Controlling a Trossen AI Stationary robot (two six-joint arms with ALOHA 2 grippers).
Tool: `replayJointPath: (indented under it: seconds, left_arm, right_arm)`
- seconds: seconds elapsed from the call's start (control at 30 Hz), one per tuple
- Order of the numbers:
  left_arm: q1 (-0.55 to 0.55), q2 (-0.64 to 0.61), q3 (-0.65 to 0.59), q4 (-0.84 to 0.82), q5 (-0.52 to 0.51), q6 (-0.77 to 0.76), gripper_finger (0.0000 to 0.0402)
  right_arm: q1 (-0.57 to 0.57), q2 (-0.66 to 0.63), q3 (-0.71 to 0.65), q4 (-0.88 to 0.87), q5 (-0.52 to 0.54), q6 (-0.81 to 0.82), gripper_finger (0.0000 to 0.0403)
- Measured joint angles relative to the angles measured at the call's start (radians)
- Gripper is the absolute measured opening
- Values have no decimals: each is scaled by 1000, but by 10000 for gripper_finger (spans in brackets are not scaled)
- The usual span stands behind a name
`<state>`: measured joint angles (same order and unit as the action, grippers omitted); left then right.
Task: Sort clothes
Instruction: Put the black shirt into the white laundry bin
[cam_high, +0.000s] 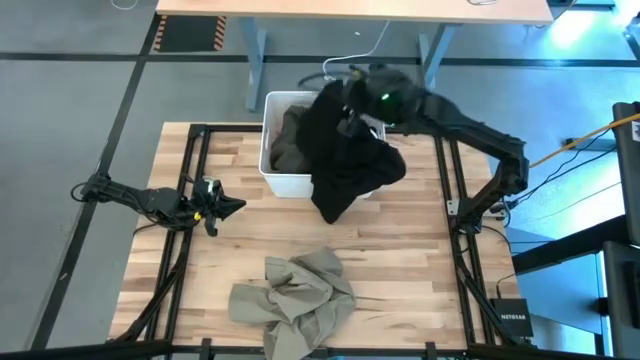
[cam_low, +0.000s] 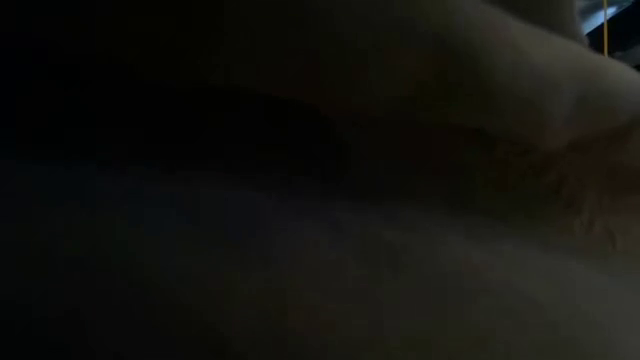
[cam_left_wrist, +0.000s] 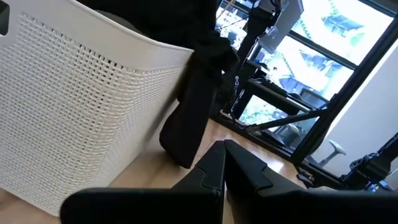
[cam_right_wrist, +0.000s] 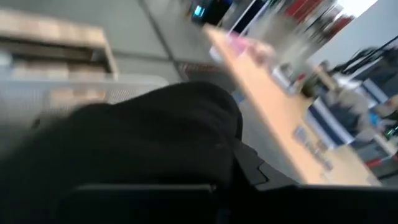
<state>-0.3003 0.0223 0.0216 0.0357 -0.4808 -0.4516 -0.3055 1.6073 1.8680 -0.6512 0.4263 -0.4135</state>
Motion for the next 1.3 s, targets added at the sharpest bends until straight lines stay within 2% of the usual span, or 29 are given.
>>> replayJointPath:
  seconds: [0.27,0.43,0.5,0.67,0.83,0.97,1.13,1.3]
  left_arm:
    - [0,0,0,0,-4,15,1]
    - [0,0,0,-1,-5,4,1]
    - [0,0,0,-1,-5,9,1]
    - [0,0,0,-2,-5,-9,1]
    - [0,0,0,-2,-4,-10,1]
    - [0,0,0,-2,-4,-11,1]
    - [0,0,0,-2,-4,-17,1]
    - [0,0,0,-2,1,-18,1]
  right_arm:
    - [-16,0,-291,161,-17,85,25]
    - [-16,0,-341,229,-17,115,80]
    - [-6,0,-307,192,-13,119,114]
    - [48,-2,-119,24,92,118,202]
    - [128,-2,59,-185,133,120,258]
    - [211,-2,147,-320,166,149,271]
    - [307,-3,167,-438,171,217,273]
    - [399,-5,122,-545,64,373,273]
